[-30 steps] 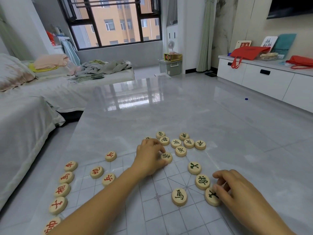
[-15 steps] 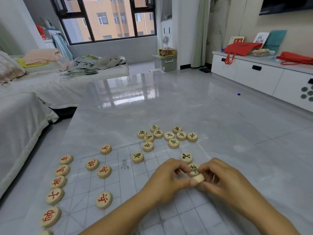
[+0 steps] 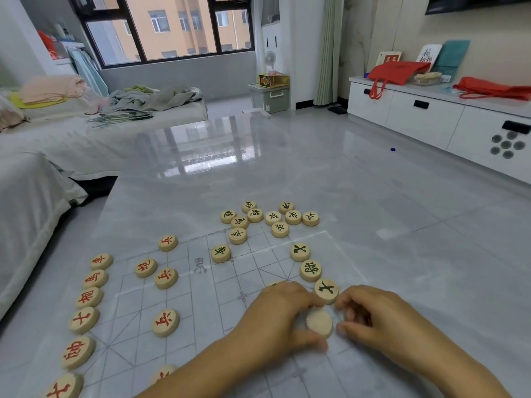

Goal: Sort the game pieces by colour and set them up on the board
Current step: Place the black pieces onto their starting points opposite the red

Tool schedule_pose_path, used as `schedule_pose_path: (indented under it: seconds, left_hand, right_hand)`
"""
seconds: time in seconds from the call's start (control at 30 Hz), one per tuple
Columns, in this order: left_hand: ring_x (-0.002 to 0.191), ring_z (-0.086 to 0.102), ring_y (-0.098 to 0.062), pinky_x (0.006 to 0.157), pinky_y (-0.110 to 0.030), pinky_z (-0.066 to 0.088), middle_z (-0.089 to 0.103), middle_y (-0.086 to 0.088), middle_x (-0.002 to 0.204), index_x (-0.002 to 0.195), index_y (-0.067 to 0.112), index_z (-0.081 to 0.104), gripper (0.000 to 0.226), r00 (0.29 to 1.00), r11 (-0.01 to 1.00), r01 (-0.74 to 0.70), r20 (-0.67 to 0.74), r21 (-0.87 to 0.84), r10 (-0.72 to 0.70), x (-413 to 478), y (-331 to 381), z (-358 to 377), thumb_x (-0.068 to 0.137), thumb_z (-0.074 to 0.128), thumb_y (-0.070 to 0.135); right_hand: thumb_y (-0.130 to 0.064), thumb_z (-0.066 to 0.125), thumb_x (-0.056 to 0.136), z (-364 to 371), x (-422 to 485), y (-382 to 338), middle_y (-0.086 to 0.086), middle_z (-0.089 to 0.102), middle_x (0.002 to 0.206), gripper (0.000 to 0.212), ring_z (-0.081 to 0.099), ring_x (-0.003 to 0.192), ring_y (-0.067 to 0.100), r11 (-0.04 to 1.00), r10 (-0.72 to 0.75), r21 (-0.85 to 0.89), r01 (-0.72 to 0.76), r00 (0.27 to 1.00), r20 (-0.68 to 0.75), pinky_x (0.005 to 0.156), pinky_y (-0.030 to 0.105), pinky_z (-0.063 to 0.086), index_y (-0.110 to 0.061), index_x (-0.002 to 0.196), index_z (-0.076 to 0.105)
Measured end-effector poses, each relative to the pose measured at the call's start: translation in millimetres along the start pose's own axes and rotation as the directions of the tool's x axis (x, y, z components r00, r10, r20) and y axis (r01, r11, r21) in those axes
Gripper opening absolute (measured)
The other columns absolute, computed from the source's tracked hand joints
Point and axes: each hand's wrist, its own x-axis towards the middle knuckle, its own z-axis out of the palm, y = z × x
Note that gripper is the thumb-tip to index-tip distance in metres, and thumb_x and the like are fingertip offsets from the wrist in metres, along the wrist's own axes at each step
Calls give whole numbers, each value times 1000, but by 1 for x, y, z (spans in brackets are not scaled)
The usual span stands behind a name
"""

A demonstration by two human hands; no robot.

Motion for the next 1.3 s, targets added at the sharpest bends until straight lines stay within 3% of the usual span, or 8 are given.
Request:
schedule_pose_path:
  seconds: [0.1,0.27,0.4,0.63,0.83,1.0,1.13,1.3]
  left_hand:
    - [102,50,-10,87,-26,42,55,4,112,118,27,57,43,999,999,45,24,29,-46,-1,6,7,79,67,39]
    - [64,53,-2,67,-22,42,60,8,66,89,24,65,22,983,912,178,18,-370,-185,-1,14,4,94,48,36]
    - [56,48,-3,61,-23,39,56,8,61,67,27,49,30,966,934,256,40,-248,-254,-3,19,10,95,45,39]
    - [53,48,-2,62,-23,40,54,8,57,89,17,59,15,954,903,300,82,-306,-289,3,12,10,90,56,31]
    - [59,45,-5,64,-26,39,49,8,62,87,28,54,17,954,909,300,105,-289,-282,1,11,15,80,70,26]
    - [61,46,-6,66,-27,41,50,8,63,86,27,56,14,955,903,298,92,-309,-283,1,10,12,81,69,27]
    - [80,45,-7,77,-28,42,49,10,86,110,27,57,24,979,985,170,-108,-40,-173,9,7,-1,86,61,28]
    - [105,43,-19,85,-29,39,47,-5,111,133,28,47,46,1000,986,-6,26,165,2,34,4,1,88,58,29]
  right_hand:
    - [-27,69,76,-2,1,3,-9,59,83,20,53,76,1,999,18,44,-20,999,40,66,15,44,-35,88,55]
    - [-20,72,73,-1,0,0,-6,59,82,32,54,66,2,983,-1,183,-17,995,103,64,17,45,-37,93,54]
    - [-22,70,78,1,1,3,-6,60,77,26,52,62,-1,976,61,203,-74,996,69,64,18,44,-33,95,54]
    - [-37,70,74,1,-2,4,-8,59,83,29,51,69,3,986,114,111,-122,990,77,66,20,42,-37,95,51]
    - [-37,65,79,8,-2,-2,-15,42,88,31,47,79,5,994,87,-73,-86,996,4,69,22,40,-34,102,44]
    - [-35,63,81,5,-1,1,-17,40,90,26,45,76,2,995,75,-67,-75,997,-7,67,20,39,-37,101,45]
    - [-35,64,80,4,1,4,-16,42,91,27,47,78,4,996,77,-55,-76,997,5,67,20,40,-37,100,47]
    - [-33,66,78,1,2,4,-15,44,91,26,47,77,2,996,80,-38,-79,996,32,65,18,38,-38,97,48]
